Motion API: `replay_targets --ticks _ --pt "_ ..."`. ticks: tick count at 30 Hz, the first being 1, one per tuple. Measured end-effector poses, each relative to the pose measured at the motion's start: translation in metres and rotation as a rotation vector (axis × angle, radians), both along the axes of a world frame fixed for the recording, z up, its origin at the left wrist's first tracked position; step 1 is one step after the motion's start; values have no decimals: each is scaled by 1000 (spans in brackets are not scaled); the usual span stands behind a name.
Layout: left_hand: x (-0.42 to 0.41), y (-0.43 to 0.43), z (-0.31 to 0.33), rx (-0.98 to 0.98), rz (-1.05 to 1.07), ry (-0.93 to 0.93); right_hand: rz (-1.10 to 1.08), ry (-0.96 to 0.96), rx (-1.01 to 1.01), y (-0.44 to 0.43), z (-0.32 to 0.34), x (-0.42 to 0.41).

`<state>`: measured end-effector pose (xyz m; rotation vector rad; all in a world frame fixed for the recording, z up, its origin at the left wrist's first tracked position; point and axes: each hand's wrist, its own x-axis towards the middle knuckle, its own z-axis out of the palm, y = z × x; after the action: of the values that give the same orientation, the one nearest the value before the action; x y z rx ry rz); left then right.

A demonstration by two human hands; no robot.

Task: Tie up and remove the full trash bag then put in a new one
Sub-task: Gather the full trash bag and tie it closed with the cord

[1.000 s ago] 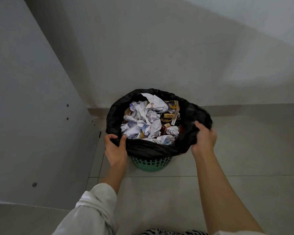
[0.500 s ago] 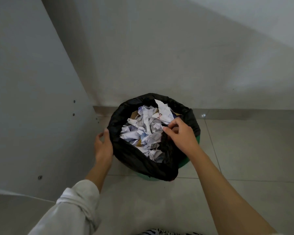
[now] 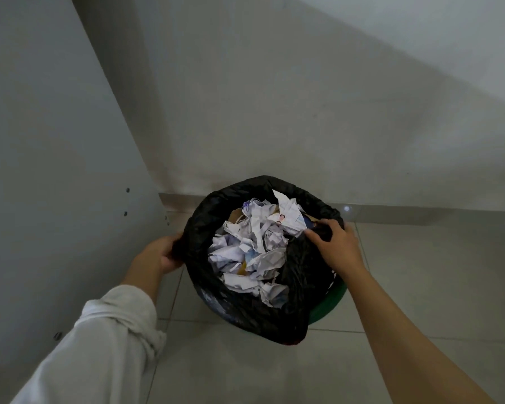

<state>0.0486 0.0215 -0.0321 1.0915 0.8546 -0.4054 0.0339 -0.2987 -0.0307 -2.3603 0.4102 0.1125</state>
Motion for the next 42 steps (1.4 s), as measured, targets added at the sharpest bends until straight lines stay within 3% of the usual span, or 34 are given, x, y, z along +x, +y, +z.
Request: replay_targets --ticks 3,5,6,8,10,11,14,16,18,20,22,24,28,31,34,38,42 --pt "24 5 10 202 123 -183 -5 -55 17 0 0 0" --pt "28 -13 28 488 141 -413 -2 -68 45 -1 -5 1" --pt "23 -26 37 630 87 -564 -11 -85 81 -2 -7 2" --pt "5 -50 36 910 -237 -788 -80 -139 234 0 -3 2" --pt "-14 -55 11 1121 -500 -777 -194 -179 391 3 5 3" --pt "-22 -53 0 1163 -512 -749 -254 -214 440 4 10 4" --pt "-30 -44 -16 1126 -396 -731 -461 -277 439 -3 13 20" --pt "-26 -43 -21 1139 -393 -739 -544 -75 393 -7 8 39" --pt "-21 -41 -25 1167 -411 -734 -496 205 497 -23 -23 69" --pt "-19 -40 -26 1170 -418 -728 -443 293 571 -49 -76 112" --pt "-17 -37 -28 1185 -417 -726 -397 255 564 -48 -78 124" --pt "-15 -34 -30 1204 -411 -733 -361 174 471 -13 -15 97" --pt "-13 -33 -36 1227 -407 -739 -187 -207 258 19 21 96" --pt "-14 -38 -38 1245 -415 -737 3 -372 508 48 54 93" --pt "-13 -39 -37 1233 -402 -739 283 -221 708 64 84 81" --pt "-14 -41 -35 1223 -390 -730 583 62 382 49 89 41" --pt "-20 -45 -27 1252 -325 -728 523 132 249 26 78 10"
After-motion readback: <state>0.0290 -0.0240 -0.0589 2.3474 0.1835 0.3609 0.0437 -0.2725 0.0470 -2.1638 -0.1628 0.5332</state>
